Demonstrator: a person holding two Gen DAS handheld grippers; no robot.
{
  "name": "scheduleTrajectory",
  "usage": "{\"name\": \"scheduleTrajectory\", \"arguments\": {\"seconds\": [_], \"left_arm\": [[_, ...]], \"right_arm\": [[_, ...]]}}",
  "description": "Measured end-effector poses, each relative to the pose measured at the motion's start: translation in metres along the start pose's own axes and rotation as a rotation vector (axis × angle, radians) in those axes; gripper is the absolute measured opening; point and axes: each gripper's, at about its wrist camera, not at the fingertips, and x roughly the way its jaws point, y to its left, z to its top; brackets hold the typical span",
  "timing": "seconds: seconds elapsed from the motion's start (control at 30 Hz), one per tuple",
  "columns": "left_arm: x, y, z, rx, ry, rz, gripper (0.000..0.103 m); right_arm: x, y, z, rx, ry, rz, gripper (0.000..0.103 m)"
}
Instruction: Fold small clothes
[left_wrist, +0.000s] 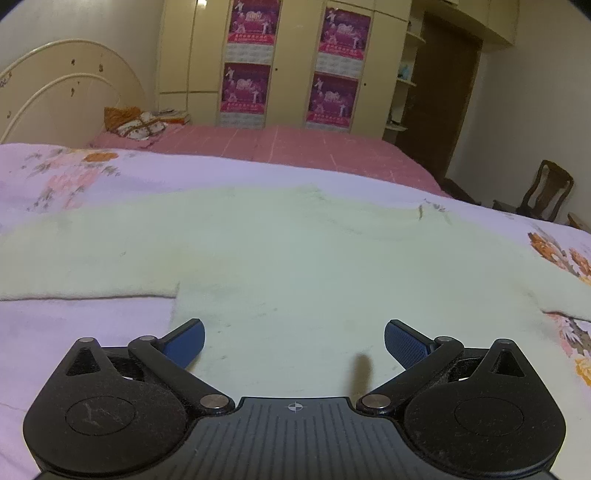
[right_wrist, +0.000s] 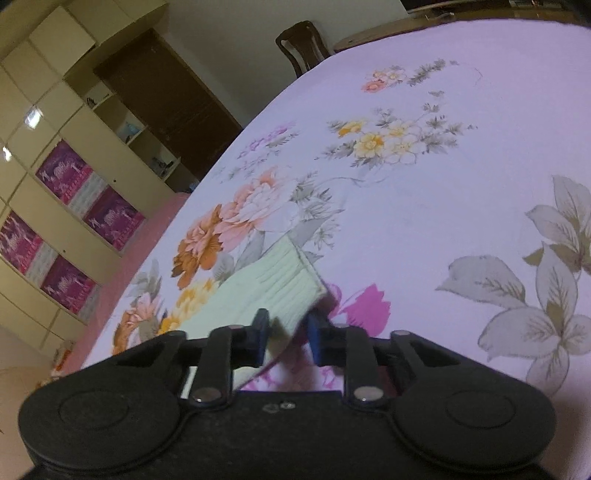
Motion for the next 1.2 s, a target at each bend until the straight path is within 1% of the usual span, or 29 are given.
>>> {"name": "scheduleTrajectory", "arguments": {"seconds": [0.03, 0.07, 0.13, 0.17, 0.23, 0.3, 0.33, 0.4, 0.5, 0.6, 0.67, 0.73, 0.8, 0.83, 0.87, 0.9, 0.93, 0.97, 1.0, 1.07, 1.13, 1.2], "left_arm": [[0.001, 0.004, 0.001, -0.004, 0.015, 0.001, 0.103], [0.001, 0.008, 0.002, -0.010, 0.029, -0.004, 0.103], [-0.003, 0.014, 0.002, -0.009, 0.030, -0.008, 0.103], [-0.006, 0.017, 0.002, -0.007, 0.025, -0.004, 0.103], [-0.010, 0.024, 0.003, -0.020, 0.012, -0.029, 0.103], [-0.014, 0.030, 0.004, -0.031, 0.026, -0.028, 0.103], [-0.015, 0.033, 0.004, -0.037, 0.033, -0.025, 0.103], [-0.021, 0.041, 0.005, -0.067, 0.033, -0.017, 0.103], [-0.028, 0.055, 0.005, -0.114, 0.030, 0.009, 0.103], [-0.032, 0.065, 0.004, -0.144, 0.030, 0.011, 0.103], [-0.033, 0.068, 0.005, -0.154, 0.027, -0.002, 0.103], [-0.032, 0.066, 0.006, -0.155, 0.022, -0.015, 0.102], [-0.029, 0.059, 0.009, -0.144, 0.018, -0.040, 0.102], [-0.026, 0.054, 0.010, -0.135, 0.017, -0.055, 0.101], [-0.022, 0.049, 0.012, -0.127, 0.018, -0.073, 0.085], [-0.016, 0.043, 0.014, -0.124, 0.026, -0.090, 0.076], [-0.008, 0.037, 0.017, -0.132, 0.037, -0.119, 0.069], [0.002, 0.029, 0.020, -0.154, 0.045, -0.166, 0.069], [0.011, 0.022, 0.022, -0.173, 0.049, -0.207, 0.069], [0.033, -0.001, 0.027, -0.199, 0.067, -0.298, 0.064], [0.057, -0.028, 0.032, -0.206, 0.096, -0.368, 0.060], [0.081, -0.051, 0.035, -0.224, 0.140, -0.404, 0.055]], "right_arm": [[0.002, 0.003, 0.001, -0.025, 0.001, -0.010, 0.010], [0.005, 0.007, 0.003, -0.056, 0.006, -0.026, 0.005], [0.002, 0.025, 0.004, -0.142, -0.014, -0.043, 0.005], [-0.003, 0.040, 0.001, -0.202, -0.029, -0.019, 0.005], [-0.013, 0.079, -0.013, -0.334, -0.044, 0.044, 0.005], [-0.022, 0.125, -0.039, -0.470, -0.048, 0.124, 0.005], [-0.024, 0.145, -0.052, -0.518, -0.042, 0.158, 0.005], [-0.025, 0.188, -0.086, -0.603, -0.014, 0.240, 0.005], [-0.022, 0.240, -0.134, -0.684, 0.037, 0.341, 0.005], [-0.020, 0.280, -0.178, -0.753, 0.086, 0.419, 0.005], [-0.019, 0.303, -0.210, -0.806, 0.126, 0.469, 0.004], [-0.019, 0.319, -0.239, -0.864, 0.158, 0.499, 0.005], [-0.014, 0.332, -0.266, -0.928, 0.206, 0.509, 0.006], [-0.011, 0.334, -0.275, -0.959, 0.229, 0.502, 0.015], [-0.009, 0.336, -0.284, -0.998, 0.244, 0.484, 0.022], [-0.015, 0.334, -0.287, -1.027, 0.217, 0.481, 0.023], [-0.024, 0.331, -0.286, -1.033, 0.176, 0.497, 0.024], [-0.034, 0.322, -0.279, -1.013, 0.156, 0.519, 0.023], [-0.040, 0.314, -0.272, -0.990, 0.153, 0.522, 0.021], [-0.047, 0.295, -0.256, -0.953, 0.146, 0.495, 0.021], [-0.050, 0.282, -0.247, -0.925, 0.157, 0.469, 0.021], [-0.048, 0.272, -0.240, -0.905, 0.163, 0.438, 0.021]]}}
